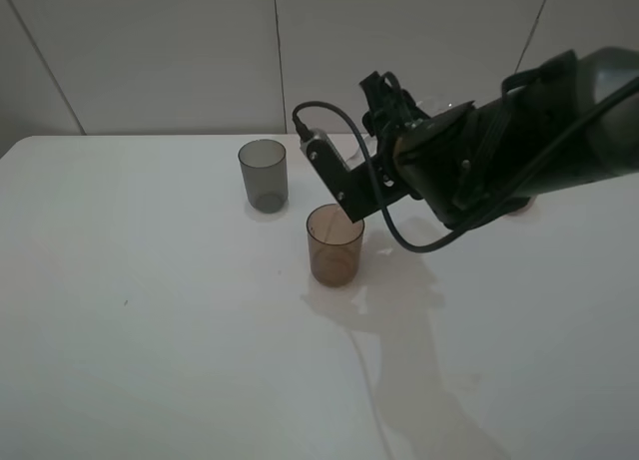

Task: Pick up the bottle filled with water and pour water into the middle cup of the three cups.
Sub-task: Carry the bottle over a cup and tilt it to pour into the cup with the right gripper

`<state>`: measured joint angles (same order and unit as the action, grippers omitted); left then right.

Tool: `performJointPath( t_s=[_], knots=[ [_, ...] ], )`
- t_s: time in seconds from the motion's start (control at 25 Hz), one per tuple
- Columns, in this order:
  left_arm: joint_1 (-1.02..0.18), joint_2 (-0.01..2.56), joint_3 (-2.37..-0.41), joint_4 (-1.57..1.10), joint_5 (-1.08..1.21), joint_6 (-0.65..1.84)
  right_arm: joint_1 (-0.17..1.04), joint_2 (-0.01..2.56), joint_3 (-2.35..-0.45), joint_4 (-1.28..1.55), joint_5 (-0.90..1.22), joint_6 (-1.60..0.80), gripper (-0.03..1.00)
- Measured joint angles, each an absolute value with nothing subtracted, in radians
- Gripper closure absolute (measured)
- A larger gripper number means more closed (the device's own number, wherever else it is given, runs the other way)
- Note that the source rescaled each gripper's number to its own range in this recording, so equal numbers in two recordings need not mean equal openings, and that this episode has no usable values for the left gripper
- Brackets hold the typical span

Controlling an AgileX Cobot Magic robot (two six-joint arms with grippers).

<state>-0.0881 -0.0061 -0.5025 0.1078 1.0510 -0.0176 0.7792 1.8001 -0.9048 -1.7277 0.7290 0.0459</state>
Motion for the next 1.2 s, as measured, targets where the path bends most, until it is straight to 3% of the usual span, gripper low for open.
performJointPath(
  t_s=[1.2],
  knots=[
    [-0.088, -0.006, -0.503, 0.108, 1.051, -0.018, 0.796, 1.8, -0.905, -1.728, 0.736, 0.0, 0.94]
  ],
)
